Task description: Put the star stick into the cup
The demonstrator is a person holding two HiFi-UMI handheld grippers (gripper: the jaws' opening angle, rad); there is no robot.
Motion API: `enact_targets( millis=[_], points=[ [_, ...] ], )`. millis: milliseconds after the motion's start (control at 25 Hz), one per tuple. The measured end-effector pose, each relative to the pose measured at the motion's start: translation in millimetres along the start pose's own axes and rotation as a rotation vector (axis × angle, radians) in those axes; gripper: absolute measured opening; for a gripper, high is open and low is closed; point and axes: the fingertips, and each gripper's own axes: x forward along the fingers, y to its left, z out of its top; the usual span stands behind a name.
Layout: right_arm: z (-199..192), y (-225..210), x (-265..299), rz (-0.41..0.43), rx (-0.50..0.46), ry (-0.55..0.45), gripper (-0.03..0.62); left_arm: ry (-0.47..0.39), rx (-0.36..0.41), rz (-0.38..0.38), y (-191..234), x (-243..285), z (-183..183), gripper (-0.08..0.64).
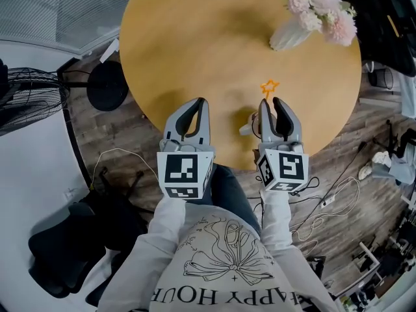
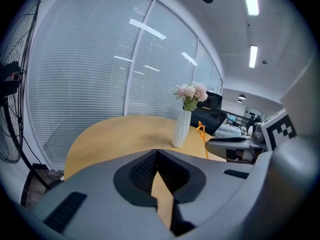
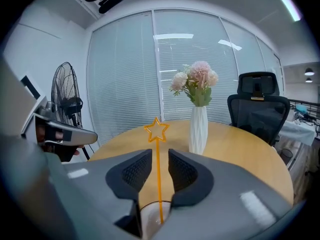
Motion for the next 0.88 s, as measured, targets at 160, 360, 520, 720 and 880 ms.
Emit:
enact_targets(
  millis=[160, 360, 520, 720, 880],
  points=[
    [16, -5, -13, -0.032, 0.001, -0.043, 0.112, -0.037, 0.015, -0.021, -7, -4, 13, 0.006],
    [47, -6, -35, -0.059, 0.015, -0.119, 0.11, -0.094, 0.036, -0.036, -16, -17, 40, 0.006],
    [72, -11, -50, -0.084, 0.021, -0.177, 0.11, -0.143, 0.055, -0.046, -22, -25, 63, 0.006],
    [104, -10, -68, -0.107, 0.025, -0.252, 0.079, -0.212, 0.076, -0.054, -27, -42, 95, 0.006],
    [129, -6, -80, -0.11, 0.015, -0.313, 0.056, -0.262, 0.086, -0.05, -31, -55, 114, 0.006]
  ],
)
